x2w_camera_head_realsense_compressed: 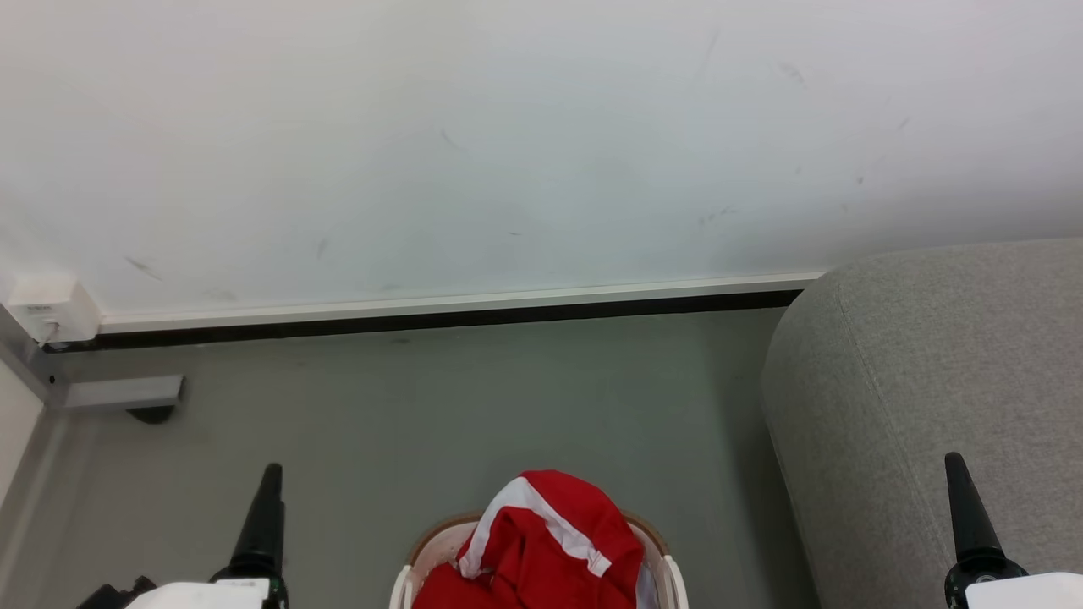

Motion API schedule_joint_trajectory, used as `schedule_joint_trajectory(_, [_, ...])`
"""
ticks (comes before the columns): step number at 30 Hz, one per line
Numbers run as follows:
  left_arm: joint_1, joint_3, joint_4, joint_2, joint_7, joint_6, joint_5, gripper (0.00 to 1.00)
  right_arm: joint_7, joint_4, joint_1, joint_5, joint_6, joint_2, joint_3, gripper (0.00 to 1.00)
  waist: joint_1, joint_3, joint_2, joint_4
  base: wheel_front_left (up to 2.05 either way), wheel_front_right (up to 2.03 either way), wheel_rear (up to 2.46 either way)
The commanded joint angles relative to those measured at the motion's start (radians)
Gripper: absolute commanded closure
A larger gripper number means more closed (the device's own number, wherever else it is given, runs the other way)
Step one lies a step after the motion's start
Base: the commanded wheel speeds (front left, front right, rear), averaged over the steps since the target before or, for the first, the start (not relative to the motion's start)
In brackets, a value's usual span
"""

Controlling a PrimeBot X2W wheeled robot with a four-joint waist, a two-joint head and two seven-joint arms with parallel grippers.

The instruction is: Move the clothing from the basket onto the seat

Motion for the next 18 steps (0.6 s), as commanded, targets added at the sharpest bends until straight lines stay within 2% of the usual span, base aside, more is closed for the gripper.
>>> schedule_joint_trajectory(1, [-0.010,-0.003,-0.023,0.007,-0.014,0.006,0.046,0.00,-0.012,-0.025,-0.009,-0.058,0.000,-0.016,0.006,0.00,0.0000,0.000,0.0000,0.001,0.00,0.00,0.00])
schedule_joint_trajectory(18, [0.014,-0.034,-0.051,0.009,-0.079,0.044,0.396,0.00,-0.077,-0.051,-0.005,-0.448,-0.001,-0.034,0.050,0.00,0.0000,0.005,0.0000,0.000,0.00,0.00,0.00])
